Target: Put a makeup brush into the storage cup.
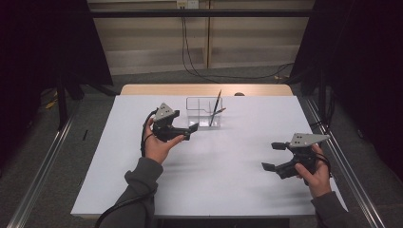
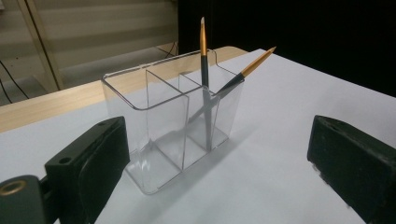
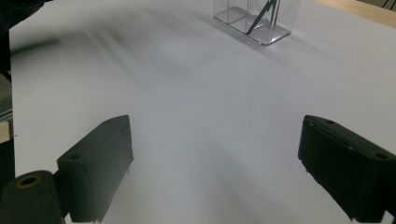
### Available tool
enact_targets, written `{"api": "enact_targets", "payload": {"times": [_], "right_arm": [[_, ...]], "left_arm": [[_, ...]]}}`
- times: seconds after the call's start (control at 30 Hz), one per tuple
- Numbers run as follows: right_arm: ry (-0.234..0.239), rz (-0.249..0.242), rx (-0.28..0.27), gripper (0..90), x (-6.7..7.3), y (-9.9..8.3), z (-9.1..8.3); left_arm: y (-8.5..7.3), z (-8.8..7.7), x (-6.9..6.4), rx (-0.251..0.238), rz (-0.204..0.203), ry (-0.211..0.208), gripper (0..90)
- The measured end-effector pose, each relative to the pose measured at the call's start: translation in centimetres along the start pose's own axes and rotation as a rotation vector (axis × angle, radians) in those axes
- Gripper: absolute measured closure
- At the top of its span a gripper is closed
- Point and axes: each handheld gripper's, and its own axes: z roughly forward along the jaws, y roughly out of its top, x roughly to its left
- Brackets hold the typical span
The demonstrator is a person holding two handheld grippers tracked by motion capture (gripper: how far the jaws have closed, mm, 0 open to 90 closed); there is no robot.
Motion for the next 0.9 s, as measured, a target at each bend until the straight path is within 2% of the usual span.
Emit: {"api": "enact_targets", "payload": {"times": [0.03,0.07,0.13,0.3,0.37,0.57,0.67,0.7,0.83,0.9], "right_arm": [[-0.001,0.001,0.0,9.3,0.0,0.0,0.0],[-0.004,0.001,0.001,9.3,0.0,0.0,0.0],[-0.002,0.001,0.0,9.3,0.0,0.0,0.0],[-0.005,0.001,0.003,9.3,0.1,-0.1,-0.1],[-0.004,0.001,0.001,9.3,0.0,-0.1,-0.1],[-0.002,0.001,0.002,9.3,0.0,-0.1,-0.1],[-0.005,0.0,0.003,9.3,0.0,-0.1,-0.1],[-0.005,0.0,0.003,9.3,0.0,-0.1,-0.1],[-0.005,0.0,0.005,9.3,0.1,-0.1,-0.1],[-0.009,-0.002,0.003,9.3,0.1,-0.1,0.0]], "left_arm": [[-0.1,0.0,0.0,-0.011,0.0,-0.008,5.4],[0.0,-0.1,0.0,-0.001,0.0,0.003,5.3],[-0.1,-0.2,0.0,-0.001,0.001,-0.006,5.4],[-0.2,-0.4,0.1,0.006,0.001,0.005,5.3],[-0.3,-0.6,0.1,-0.003,-0.006,-0.006,5.3],[-0.6,-1.0,0.3,0.011,-0.006,0.004,5.4],[-0.8,-1.2,0.4,-0.006,-0.015,-0.009,5.3],[-0.8,-1.3,0.4,0.007,-0.013,0.007,5.4],[-0.9,-1.6,0.5,-0.004,-0.013,-0.001,5.3],[-0.8,-1.7,0.4,0.003,-0.014,0.011,5.4]]}}
